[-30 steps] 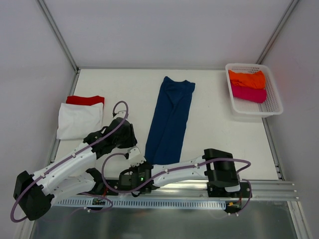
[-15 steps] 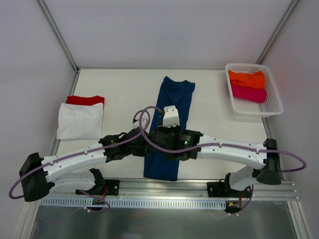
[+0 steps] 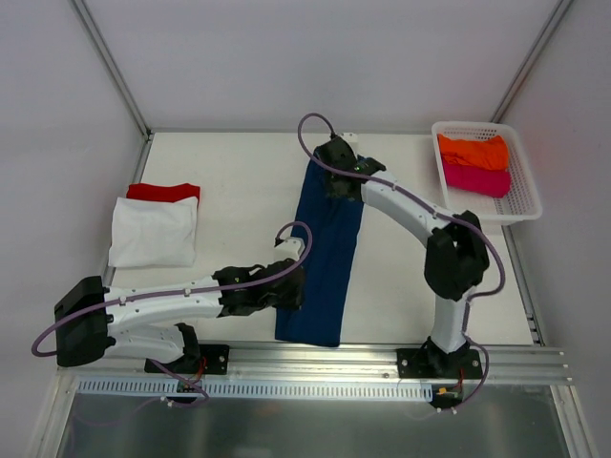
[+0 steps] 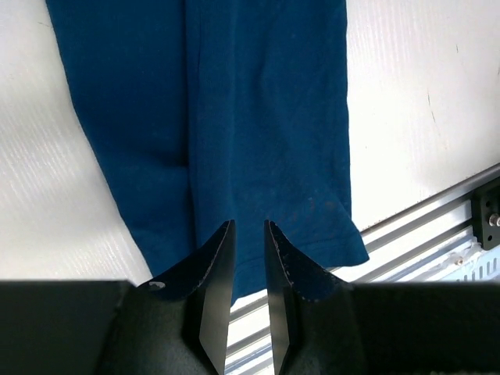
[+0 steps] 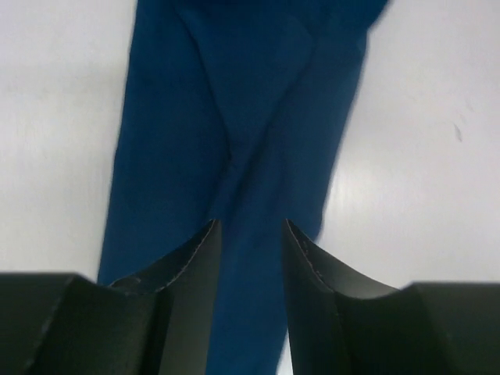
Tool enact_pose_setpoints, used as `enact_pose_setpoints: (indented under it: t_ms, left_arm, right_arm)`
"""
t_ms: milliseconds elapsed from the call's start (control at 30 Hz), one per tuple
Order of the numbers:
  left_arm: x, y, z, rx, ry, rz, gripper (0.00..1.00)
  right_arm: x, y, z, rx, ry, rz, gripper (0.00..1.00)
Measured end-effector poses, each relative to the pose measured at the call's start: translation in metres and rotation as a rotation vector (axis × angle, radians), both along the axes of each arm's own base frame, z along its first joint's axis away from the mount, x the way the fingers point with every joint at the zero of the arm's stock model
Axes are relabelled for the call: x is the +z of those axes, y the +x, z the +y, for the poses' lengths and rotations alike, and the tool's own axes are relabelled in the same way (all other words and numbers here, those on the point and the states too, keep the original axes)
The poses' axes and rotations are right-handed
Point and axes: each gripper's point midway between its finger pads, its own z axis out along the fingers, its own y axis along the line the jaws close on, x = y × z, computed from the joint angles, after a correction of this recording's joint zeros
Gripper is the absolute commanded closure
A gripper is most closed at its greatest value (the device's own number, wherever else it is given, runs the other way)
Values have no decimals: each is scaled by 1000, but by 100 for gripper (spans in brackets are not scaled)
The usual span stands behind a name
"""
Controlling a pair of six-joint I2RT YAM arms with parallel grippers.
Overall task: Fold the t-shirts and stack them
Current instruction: Fold the tshirt
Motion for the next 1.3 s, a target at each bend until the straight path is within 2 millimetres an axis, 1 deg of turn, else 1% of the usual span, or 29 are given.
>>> enact_pose_setpoints:
  t_ms: [100,267,367,467,533,633,767,967,1033,1133,1300]
  left_arm:
    - [-1,-1,-1,5,-2,5,78]
    - [-9,-3,-3,2,18,17,79]
    - [-13,-4,-3,5,27,26,79]
    - [-14,-5,-4,9,25,31,79]
    - [-14,-6,-4,11,23,33,79]
    - [-14,-5,-4,11,22,32,78]
    - [-14,-5,-5,11,24,32,78]
    - [-21,-6,-4,11,45,40,78]
    - [-23,-6,-4,12,51,42,78]
    - [-25,-6,-3,12,58,45,78]
    - [-26,-6,-3,12,60,46,78]
  right_arm:
    - [-24,40,14,29,42,42,61]
    - [-71,79,28,65,72,116,61]
    - [-87,98,34,78,99,136,61]
    - [-89,119,39,85,145,128,61]
    - [-86,133,38,84,177,114,61]
    - [-78,150,32,74,210,89,60]
    - [-69,162,22,58,214,60,60]
    - [-70,164,19,69,203,57,59]
    - [-73,166,19,72,203,59,59]
    - [-83,169,16,71,203,71,59]
    - [-104,175,5,58,196,99,58]
